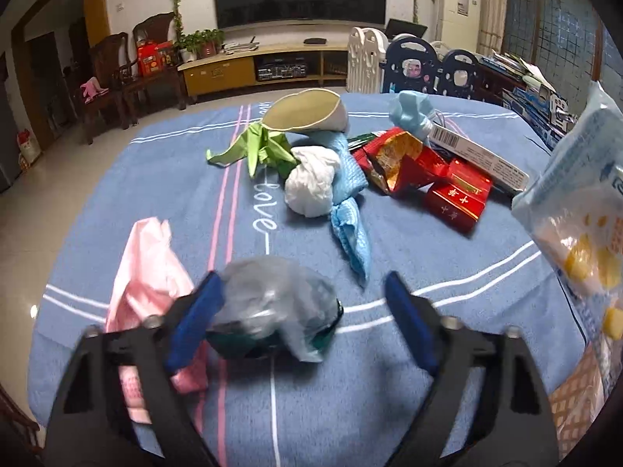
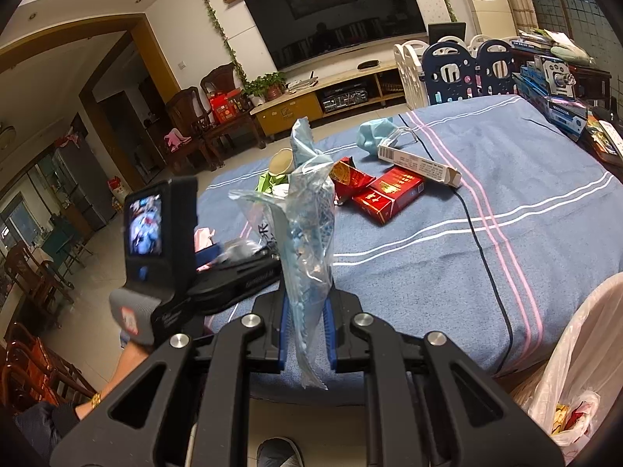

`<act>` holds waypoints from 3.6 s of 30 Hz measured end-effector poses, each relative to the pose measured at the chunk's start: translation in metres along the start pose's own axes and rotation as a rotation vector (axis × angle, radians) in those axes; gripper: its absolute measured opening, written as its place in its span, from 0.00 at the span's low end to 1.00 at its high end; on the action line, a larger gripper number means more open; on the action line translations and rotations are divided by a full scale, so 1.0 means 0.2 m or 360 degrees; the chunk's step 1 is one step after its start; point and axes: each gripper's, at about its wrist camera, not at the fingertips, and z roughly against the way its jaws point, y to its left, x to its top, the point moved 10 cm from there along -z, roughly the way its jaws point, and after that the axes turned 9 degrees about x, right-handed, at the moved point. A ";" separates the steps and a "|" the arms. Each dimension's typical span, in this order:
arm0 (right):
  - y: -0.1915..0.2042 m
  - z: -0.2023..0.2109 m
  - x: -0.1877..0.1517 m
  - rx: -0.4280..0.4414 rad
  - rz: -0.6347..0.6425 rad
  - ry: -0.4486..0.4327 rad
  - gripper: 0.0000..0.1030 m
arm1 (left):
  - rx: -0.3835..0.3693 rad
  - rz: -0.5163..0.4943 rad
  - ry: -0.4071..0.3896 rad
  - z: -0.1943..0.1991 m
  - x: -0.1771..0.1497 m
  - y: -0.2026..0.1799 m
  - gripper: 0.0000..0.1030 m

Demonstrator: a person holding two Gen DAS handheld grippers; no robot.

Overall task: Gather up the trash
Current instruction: 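Grasp the grey plastic bag with the left tool, then drop the clear wrapper into the wastebasket with the right tool while the left tool drops the grey bag, then move both tools back over the table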

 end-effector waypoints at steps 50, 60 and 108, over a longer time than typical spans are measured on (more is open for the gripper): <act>-0.84 1.24 -0.45 -0.0658 -0.0273 -0.0098 0.79 | -0.0230 0.0169 -0.0352 0.95 -0.33 0.16 0.30; -0.81 1.68 -0.14 -0.0651 -0.0316 -0.0522 0.85 | -0.0896 -0.0362 -0.0273 1.41 -0.36 -0.98 0.33; 0.06 0.72 -0.23 -0.0170 0.0135 -0.0231 0.95 | 0.0157 0.0202 -0.0305 1.00 -0.41 0.37 0.97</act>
